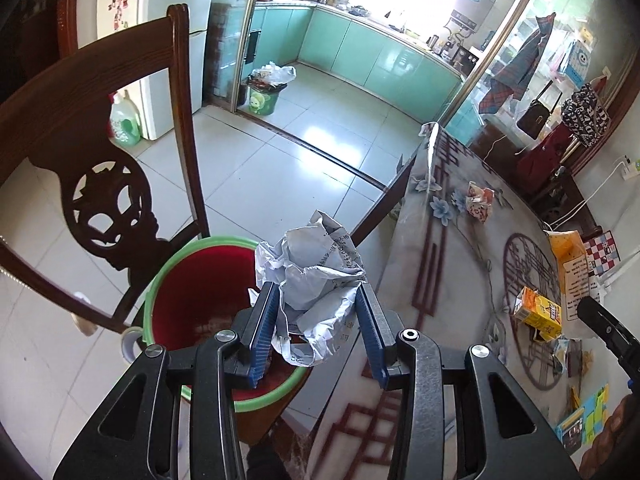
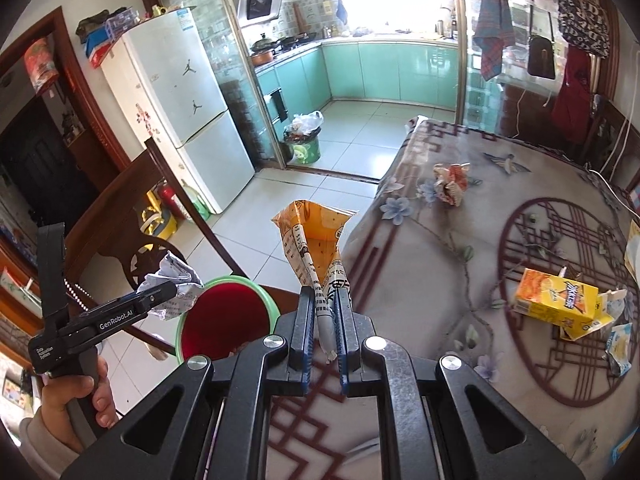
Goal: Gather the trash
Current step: 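Carry paper ball and orange wrapper over the red bucket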
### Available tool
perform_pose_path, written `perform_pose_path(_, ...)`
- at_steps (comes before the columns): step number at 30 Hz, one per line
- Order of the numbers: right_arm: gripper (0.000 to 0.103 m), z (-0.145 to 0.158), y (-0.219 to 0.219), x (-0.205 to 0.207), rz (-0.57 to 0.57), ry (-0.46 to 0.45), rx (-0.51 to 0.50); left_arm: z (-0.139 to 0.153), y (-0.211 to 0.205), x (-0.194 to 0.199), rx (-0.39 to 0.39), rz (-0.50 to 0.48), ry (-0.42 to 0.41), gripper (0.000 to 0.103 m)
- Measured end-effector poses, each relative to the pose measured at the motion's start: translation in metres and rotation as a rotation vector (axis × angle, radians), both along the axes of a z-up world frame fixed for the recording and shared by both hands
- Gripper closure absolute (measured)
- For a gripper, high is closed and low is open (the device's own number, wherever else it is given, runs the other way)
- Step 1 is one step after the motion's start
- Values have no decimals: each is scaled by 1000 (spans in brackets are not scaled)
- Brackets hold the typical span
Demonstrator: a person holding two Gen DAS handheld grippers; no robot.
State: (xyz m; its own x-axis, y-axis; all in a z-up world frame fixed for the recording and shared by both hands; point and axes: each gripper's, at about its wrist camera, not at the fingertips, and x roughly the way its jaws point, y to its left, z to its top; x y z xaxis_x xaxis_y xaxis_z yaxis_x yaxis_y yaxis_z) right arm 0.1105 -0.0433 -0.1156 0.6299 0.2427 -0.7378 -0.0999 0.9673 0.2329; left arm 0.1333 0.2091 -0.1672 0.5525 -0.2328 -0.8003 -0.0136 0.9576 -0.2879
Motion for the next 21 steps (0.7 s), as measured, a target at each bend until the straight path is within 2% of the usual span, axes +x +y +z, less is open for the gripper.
perform_pose_path(13,95,-27,43,24,73,65,25,-23,25,13,27,3,60,64)
perform_pose_path(21,95,-56,76,35,148,125,58,-38,39,20,43,26,99,64)
